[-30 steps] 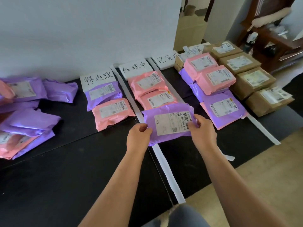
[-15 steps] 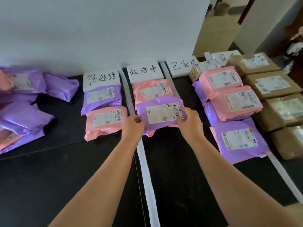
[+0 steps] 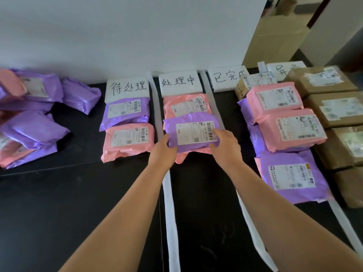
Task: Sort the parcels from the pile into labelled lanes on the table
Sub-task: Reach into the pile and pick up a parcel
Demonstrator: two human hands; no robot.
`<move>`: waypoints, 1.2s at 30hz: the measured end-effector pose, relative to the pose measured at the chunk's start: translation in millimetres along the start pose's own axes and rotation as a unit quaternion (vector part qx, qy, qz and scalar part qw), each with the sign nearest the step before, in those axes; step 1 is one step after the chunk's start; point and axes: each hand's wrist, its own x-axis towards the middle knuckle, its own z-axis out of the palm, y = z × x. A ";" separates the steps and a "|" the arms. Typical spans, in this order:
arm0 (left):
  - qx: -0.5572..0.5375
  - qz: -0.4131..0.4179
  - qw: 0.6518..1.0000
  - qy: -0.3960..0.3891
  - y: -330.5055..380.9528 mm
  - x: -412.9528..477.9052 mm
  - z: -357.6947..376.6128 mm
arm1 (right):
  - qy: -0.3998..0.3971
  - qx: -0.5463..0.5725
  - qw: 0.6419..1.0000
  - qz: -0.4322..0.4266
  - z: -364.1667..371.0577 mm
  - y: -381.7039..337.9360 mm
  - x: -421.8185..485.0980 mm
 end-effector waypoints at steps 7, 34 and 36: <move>0.031 0.031 0.999 0.022 -2.5 -40.1 -5.1 | 0.065 0.015 0.997 -0.025 -4.2 -17.6 -30.4; 0.035 0.043 0.996 0.068 -235.8 -165.5 -218.1 | 0.083 -0.004 0.993 -0.079 158.3 -242.1 -261.6; 0.029 0.038 0.996 0.080 -254.1 -168.4 -231.5 | 0.071 -0.006 0.994 -0.088 170.7 -255.7 -273.5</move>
